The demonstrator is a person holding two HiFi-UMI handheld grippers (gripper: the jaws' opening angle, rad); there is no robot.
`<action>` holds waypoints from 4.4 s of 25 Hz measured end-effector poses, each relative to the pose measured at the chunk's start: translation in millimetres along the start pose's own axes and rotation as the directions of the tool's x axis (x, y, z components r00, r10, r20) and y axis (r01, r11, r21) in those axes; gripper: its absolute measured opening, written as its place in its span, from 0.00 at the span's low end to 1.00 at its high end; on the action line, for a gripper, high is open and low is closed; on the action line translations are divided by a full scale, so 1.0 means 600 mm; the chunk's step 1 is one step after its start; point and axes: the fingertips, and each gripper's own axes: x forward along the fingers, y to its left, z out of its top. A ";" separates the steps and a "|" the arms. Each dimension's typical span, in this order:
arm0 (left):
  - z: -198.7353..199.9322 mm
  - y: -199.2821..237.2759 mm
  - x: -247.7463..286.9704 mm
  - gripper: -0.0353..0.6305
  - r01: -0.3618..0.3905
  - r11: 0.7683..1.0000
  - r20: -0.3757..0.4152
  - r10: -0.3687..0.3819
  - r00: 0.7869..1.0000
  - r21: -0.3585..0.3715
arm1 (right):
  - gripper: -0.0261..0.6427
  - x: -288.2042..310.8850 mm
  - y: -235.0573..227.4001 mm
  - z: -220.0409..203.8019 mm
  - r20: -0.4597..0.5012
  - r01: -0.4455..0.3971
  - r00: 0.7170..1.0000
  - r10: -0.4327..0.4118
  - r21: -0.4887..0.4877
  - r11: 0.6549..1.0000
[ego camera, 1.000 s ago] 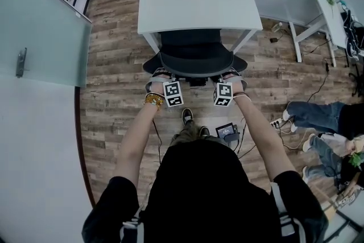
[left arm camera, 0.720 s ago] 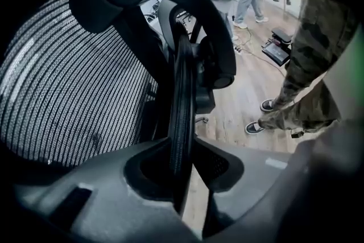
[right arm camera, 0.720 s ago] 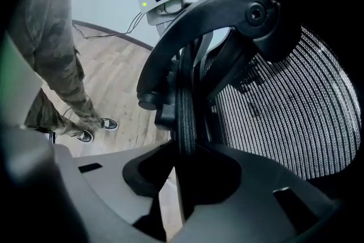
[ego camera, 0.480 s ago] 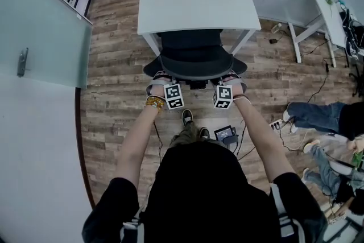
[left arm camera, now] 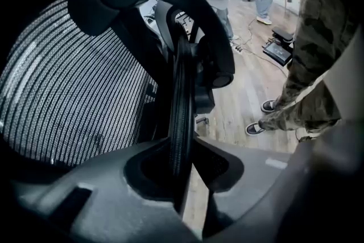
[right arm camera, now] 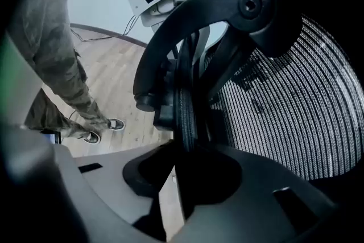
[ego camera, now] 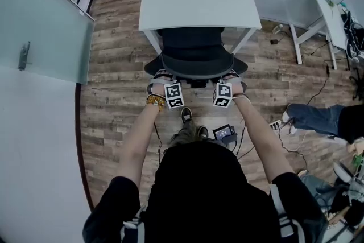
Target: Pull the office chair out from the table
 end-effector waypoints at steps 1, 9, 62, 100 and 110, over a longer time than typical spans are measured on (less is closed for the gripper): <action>0.000 -0.004 -0.001 0.22 -0.003 1.000 -0.001 0.003 1.000 0.000 | 0.16 -0.001 0.004 0.000 0.000 -0.001 1.000 0.001 0.001 1.000; -0.008 -0.014 -0.005 0.22 0.021 1.000 -0.014 -0.021 1.000 -0.010 | 0.16 -0.002 0.017 0.010 -0.003 0.000 1.000 0.000 0.011 1.000; 0.065 -0.045 -0.012 0.22 0.110 0.991 -0.028 -0.113 0.993 -0.080 | 0.16 -0.044 0.037 -0.049 0.070 -0.015 0.997 0.016 -0.026 1.000; 0.132 -0.142 -0.046 0.23 0.106 0.990 -0.031 -0.109 0.994 -0.098 | 0.17 -0.103 0.133 -0.090 0.036 -0.030 0.999 0.030 -0.001 1.000; 0.111 -0.157 -0.059 0.22 0.115 0.990 -0.037 -0.119 0.992 -0.084 | 0.17 -0.107 0.152 -0.065 0.019 -0.032 0.999 0.032 0.021 0.999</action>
